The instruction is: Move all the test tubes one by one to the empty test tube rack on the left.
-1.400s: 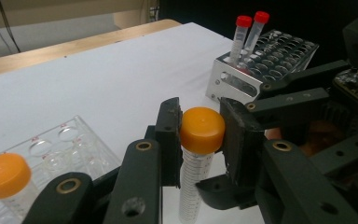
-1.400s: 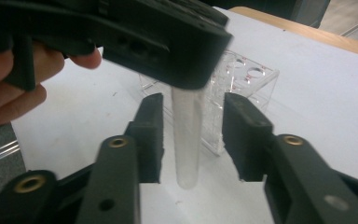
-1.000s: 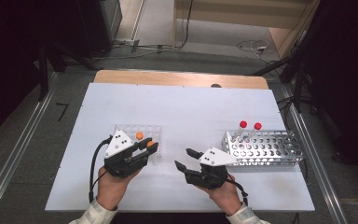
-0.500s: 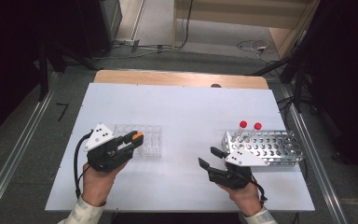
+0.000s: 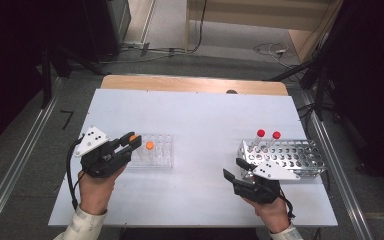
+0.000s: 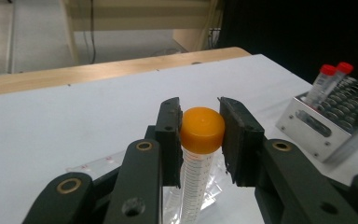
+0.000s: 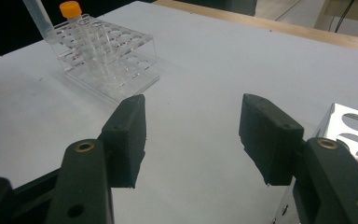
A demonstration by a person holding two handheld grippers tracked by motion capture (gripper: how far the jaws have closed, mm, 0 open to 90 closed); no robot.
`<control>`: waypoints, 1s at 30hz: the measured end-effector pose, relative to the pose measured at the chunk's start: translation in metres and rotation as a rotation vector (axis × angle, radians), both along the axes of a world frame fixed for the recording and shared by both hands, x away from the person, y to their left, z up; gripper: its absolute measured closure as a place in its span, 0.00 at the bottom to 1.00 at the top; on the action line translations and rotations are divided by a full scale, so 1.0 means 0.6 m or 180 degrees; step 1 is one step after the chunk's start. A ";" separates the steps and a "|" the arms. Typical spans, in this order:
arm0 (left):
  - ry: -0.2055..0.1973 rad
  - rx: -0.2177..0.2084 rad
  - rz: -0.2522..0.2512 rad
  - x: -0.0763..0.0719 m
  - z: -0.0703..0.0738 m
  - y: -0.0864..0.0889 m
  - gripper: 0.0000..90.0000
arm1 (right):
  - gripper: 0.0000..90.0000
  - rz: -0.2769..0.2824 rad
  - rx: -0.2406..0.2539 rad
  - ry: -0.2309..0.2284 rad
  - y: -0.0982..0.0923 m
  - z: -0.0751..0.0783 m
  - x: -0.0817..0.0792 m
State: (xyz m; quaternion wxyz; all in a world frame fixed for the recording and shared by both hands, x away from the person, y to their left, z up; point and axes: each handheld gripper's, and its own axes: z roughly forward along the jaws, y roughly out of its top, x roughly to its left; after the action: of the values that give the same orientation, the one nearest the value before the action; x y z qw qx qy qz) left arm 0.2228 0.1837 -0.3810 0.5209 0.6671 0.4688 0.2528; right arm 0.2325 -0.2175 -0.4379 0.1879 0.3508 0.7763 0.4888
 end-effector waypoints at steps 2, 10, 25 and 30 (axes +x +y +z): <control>-0.0009 0.0078 0.0081 0.006 -0.004 0.002 0.78 | 0.44 -0.0011 -0.0017 0.0000 0.000 -0.001 0.001; -0.0024 0.0066 0.0168 0.031 -0.015 0.004 0.78 | 0.44 -0.0045 -0.0019 -0.0002 -0.003 -0.002 0.004; -0.0073 0.0303 0.0217 0.029 -0.062 -0.020 0.78 | 0.44 -0.0060 -0.0043 0.0011 -0.002 -0.007 0.006; -0.0042 0.0332 0.0218 0.028 -0.072 -0.024 0.78 | 0.44 -0.0054 -0.0058 -0.0013 -0.002 -0.007 0.004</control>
State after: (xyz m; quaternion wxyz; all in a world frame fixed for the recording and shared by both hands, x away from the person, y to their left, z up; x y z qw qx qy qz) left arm 0.2394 0.1695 -0.4242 0.4795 0.6752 0.4741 0.2990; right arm 0.2347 -0.2186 -0.4419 0.1968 0.3547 0.7773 0.4809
